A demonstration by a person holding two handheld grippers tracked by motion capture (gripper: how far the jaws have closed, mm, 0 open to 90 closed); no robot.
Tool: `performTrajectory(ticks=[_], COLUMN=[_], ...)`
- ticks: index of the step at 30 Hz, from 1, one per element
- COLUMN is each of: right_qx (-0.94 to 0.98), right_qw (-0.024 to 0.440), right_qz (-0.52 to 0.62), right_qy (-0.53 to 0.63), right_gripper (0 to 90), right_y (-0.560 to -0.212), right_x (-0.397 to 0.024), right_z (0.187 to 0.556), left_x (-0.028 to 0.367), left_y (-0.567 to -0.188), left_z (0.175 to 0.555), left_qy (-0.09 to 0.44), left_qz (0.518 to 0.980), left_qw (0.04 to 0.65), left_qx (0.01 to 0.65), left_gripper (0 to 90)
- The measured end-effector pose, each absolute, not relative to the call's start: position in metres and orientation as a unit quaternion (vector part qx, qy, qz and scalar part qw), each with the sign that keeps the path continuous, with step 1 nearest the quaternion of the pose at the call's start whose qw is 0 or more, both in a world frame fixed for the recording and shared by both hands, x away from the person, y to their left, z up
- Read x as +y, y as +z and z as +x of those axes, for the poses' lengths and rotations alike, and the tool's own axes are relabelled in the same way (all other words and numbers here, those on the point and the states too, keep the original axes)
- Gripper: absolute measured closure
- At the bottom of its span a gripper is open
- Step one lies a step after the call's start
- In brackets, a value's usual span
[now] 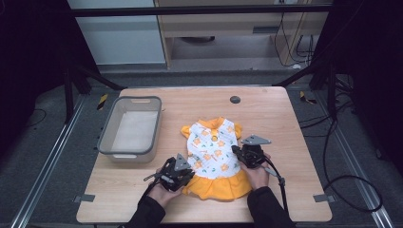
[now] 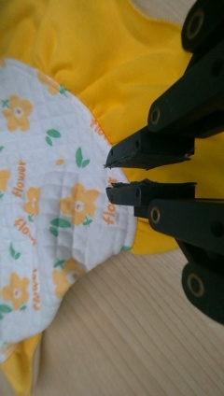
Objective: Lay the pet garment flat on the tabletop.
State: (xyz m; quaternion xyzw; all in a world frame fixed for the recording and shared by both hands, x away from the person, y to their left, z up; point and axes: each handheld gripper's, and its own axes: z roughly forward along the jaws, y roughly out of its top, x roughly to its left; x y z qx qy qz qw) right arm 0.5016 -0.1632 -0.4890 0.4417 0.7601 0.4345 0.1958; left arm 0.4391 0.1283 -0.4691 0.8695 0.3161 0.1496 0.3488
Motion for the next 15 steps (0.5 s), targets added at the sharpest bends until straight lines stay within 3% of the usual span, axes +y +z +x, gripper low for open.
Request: performTrajectory(ticks=[15], right_qx=[0.732], right_qw=[0.180], right_qz=[0.447], right_qy=[0.481], right_gripper=[60.4], right_y=[-0.468], right_x=[-0.223], right_z=[0.450], left_x=[0.185], left_y=[-0.460], left_z=[0.417], left_qy=[0.191], left_qz=[0.833], left_qw=[0.386], left_qx=[0.348], left_gripper=[47.6])
